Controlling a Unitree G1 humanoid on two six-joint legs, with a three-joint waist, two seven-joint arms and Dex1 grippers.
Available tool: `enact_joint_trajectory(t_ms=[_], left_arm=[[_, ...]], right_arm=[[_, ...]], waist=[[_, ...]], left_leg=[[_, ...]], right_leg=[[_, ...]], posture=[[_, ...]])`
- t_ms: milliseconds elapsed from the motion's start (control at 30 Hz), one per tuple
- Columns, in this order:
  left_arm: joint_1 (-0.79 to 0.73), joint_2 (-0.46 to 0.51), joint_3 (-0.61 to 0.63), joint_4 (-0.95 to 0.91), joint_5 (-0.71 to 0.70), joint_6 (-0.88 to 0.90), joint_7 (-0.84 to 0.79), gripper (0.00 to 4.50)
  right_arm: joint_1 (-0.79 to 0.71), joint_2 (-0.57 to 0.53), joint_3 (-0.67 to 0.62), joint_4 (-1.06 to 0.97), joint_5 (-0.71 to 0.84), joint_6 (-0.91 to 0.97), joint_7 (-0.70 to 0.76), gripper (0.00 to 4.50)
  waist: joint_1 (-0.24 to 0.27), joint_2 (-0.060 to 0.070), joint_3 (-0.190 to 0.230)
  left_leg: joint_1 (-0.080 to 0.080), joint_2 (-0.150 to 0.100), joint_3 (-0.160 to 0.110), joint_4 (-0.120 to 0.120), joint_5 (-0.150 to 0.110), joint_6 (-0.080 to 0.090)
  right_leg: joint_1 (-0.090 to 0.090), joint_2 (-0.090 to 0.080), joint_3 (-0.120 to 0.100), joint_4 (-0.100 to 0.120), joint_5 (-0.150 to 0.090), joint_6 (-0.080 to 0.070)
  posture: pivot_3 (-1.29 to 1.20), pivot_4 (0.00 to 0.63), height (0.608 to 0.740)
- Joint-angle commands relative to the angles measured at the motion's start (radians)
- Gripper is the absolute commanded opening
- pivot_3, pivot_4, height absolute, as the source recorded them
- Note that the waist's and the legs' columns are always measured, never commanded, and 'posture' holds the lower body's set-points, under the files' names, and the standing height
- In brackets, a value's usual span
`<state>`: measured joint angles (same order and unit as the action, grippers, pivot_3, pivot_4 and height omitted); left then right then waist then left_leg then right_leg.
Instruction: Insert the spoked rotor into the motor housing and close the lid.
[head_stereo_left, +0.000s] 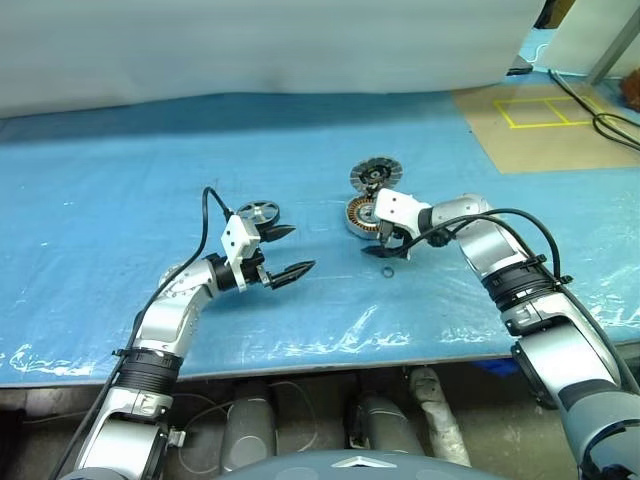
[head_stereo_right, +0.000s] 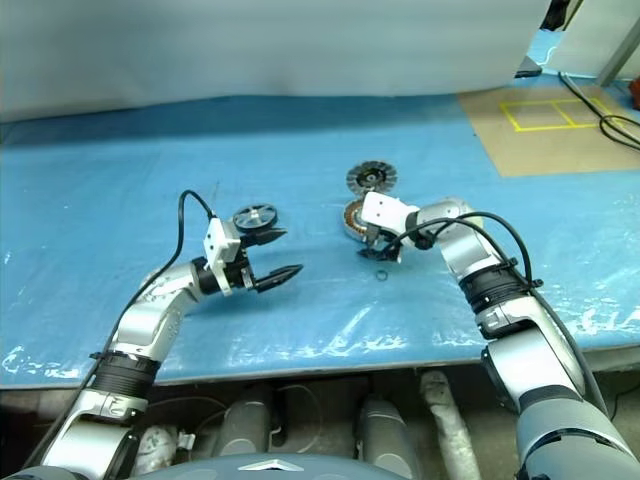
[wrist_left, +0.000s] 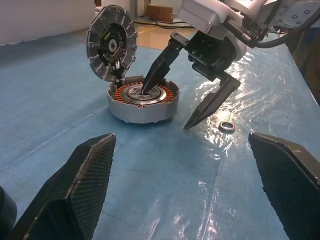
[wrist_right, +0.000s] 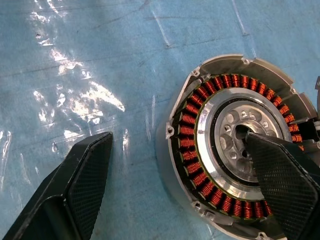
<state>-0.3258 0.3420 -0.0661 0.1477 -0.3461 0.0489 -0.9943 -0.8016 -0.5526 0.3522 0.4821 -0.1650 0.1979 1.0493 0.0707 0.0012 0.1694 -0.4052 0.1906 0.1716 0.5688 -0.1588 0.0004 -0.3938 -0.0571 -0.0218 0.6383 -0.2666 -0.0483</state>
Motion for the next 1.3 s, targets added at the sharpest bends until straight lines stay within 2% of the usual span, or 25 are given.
enact_joint_trajectory(t_ms=[33, 233, 267, 367, 533, 733, 967, 1133, 1300], left_arm=[[-0.005, -0.006, 0.009, -0.026, 0.002, -0.031, 0.015, 4.5], [-0.018, -0.02, 0.016, -0.003, -0.005, -0.036, 0.027, 4.5], [-0.017, -0.022, 0.015, -0.003, -0.004, -0.037, 0.028, 4.5], [-0.013, -0.023, 0.014, -0.004, -0.005, -0.04, 0.029, 4.5], [-0.021, -0.027, 0.021, -0.021, -0.015, -0.022, 0.046, 4.5], [-0.029, -0.003, 0.05, -0.035, -0.038, 0.002, 0.048, 4.5], [0.045, 0.058, 0.068, -0.117, -0.104, 0.029, -0.034, 4.5], [0.132, 0.129, 0.037, -0.174, -0.08, 0.042, -0.088, 4.5], [0.167, 0.114, 0.038, -0.215, -0.079, 0.057, -0.032, 4.5]], right_arm=[[-0.018, 0.005, -0.024, 0.001, 0.025, 0.073, 0.032, 4.47], [-0.032, 0.006, 0.016, -0.014, -0.01, 0.081, 0.06, 4.47], [-0.029, 0.004, 0.029, -0.023, -0.021, 0.065, 0.066, 4.3], [-0.016, 0.003, 0.042, -0.056, -0.024, 0.047, 0.09, 3.55], [-0.002, 0.017, 0.069, -0.121, -0.037, 0.039, 0.118, 1.87], [-0.011, 0.043, 0.063, -0.154, -0.036, 0.078, 0.113, 1.84], [0.015, 0.091, 0.065, -0.367, 0.03, 0.257, 0.179, 1.84], [0.065, 0.107, 0.129, -0.508, 0.041, 0.399, 0.197, 1.84], [0.077, 0.105, 0.182, -0.576, 0.051, 0.503, 0.201, 1.84]], waist=[[0.0, 0.0, 0.0], [0.001, 0.0, 0.0], [0.001, 0.0, 0.0], [0.0, 0.0, 0.0], [-0.002, 0.0, 0.0], [-0.004, 0.0, 0.0], [-0.002, 0.0, 0.0], [0.0, 0.0, 0.0], [0.001, 0.0, 0.0]], left_leg=[[0.0, 0.0, 0.0, 0.0, 0.0, 0.0], [0.0, 0.0, 0.0, 0.001, 0.0, 0.0], [0.0, 0.0, 0.0, 0.001, 0.0, 0.0], [0.0, 0.0, 0.0, 0.001, 0.0, 0.0], [0.0, 0.0, 0.0, -0.001, 0.0, 0.0], [0.001, 0.001, 0.0, -0.001, 0.0, 0.0], [-0.002, 0.001, 0.001, -0.003, 0.0, 0.0], [-0.006, 0.002, 0.001, -0.005, 0.002, 0.002], [-0.003, 0.002, 0.001, -0.004, 0.0, -0.001]], right_leg=[[0.0, 0.0, 0.0, 0.0, 0.0, 0.0], [0.0, 0.0, 0.0, 0.0, 0.0, 0.0], [0.0, 0.0, 0.0, 0.0, 0.0, 0.0], [0.0, 0.0, 0.0, 0.0, 0.0, 0.0], [0.0, 0.0, 0.0, 0.0, 0.0, -0.001], [0.0, 0.001, 0.001, 0.001, -0.001, -0.001], [-0.005, 0.002, 0.002, 0.001, -0.001, -0.002], [-0.009, 0.002, 0.0, 0.0, -0.001, 0.0], [-0.006, 0.001, 0.001, 0.001, -0.002, -0.003]], posture=[[0.0, 0.15, 0.74], [0.0, 0.15, 0.74], [0.0, 0.15, 0.74], [0.0, 0.15, 0.74], [0.0, 0.15, 0.74], [0.0, 0.15, 0.74], [0.0, 0.15, 0.74], [0.0, 0.15, 0.74], [0.0, 0.15, 0.74]])
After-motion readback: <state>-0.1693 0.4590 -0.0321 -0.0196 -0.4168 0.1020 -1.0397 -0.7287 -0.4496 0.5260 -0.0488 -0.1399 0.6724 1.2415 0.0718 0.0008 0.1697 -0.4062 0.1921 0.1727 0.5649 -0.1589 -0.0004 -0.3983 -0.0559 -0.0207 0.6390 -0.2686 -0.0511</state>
